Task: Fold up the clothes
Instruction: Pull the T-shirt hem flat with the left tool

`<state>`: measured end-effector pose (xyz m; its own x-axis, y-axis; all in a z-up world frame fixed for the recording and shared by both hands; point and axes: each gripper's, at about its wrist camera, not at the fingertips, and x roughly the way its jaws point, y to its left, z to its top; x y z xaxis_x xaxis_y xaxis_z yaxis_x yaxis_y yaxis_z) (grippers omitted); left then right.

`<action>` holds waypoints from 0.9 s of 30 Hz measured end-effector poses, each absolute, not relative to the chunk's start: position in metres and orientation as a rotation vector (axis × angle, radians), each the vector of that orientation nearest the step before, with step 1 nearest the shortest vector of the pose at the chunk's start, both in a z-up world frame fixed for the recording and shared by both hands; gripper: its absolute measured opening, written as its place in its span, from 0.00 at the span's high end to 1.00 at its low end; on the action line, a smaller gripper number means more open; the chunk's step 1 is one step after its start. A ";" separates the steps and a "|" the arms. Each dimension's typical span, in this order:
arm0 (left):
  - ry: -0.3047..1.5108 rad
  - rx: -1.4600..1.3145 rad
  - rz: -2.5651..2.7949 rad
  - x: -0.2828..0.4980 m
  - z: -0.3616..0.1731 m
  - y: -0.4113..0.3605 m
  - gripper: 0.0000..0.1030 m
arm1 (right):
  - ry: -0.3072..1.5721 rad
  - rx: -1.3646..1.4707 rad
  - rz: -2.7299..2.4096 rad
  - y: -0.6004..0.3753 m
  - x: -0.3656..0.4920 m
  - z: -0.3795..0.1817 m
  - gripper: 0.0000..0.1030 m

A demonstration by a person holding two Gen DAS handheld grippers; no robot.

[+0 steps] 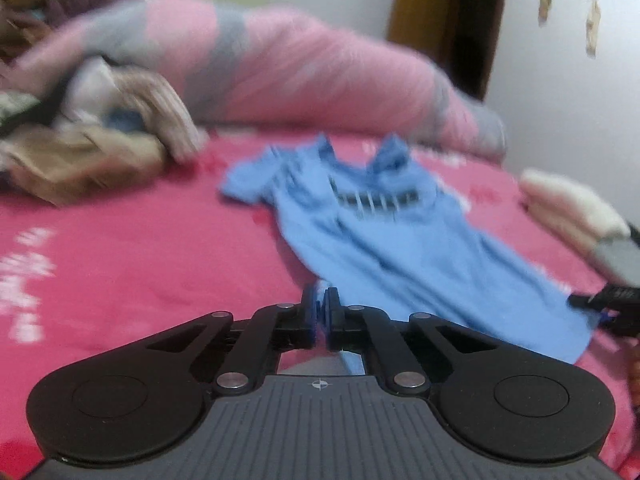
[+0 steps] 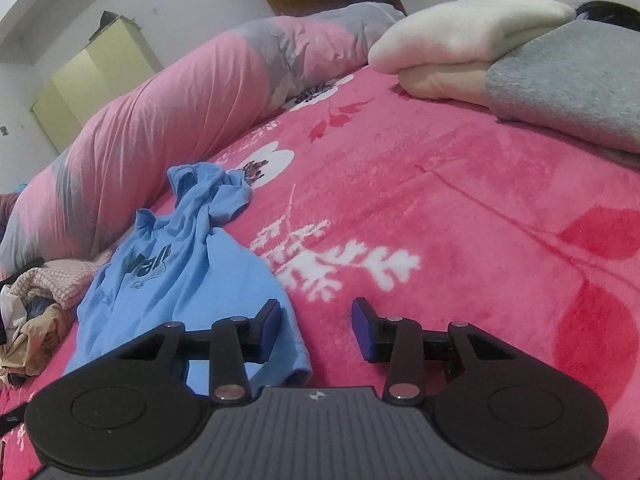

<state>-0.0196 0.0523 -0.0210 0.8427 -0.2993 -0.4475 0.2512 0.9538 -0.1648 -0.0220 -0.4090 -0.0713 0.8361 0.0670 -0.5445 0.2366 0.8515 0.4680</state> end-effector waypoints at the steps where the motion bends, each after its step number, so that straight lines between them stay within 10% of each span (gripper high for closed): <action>1: 0.463 -0.115 -0.267 -0.034 -0.012 0.057 0.99 | 0.579 0.551 -0.095 -0.409 -0.022 -0.071 0.60; 27: 0.641 -0.420 -0.052 -0.094 -0.056 0.139 0.98 | 0.611 0.506 -0.083 -0.403 -0.018 -0.062 0.55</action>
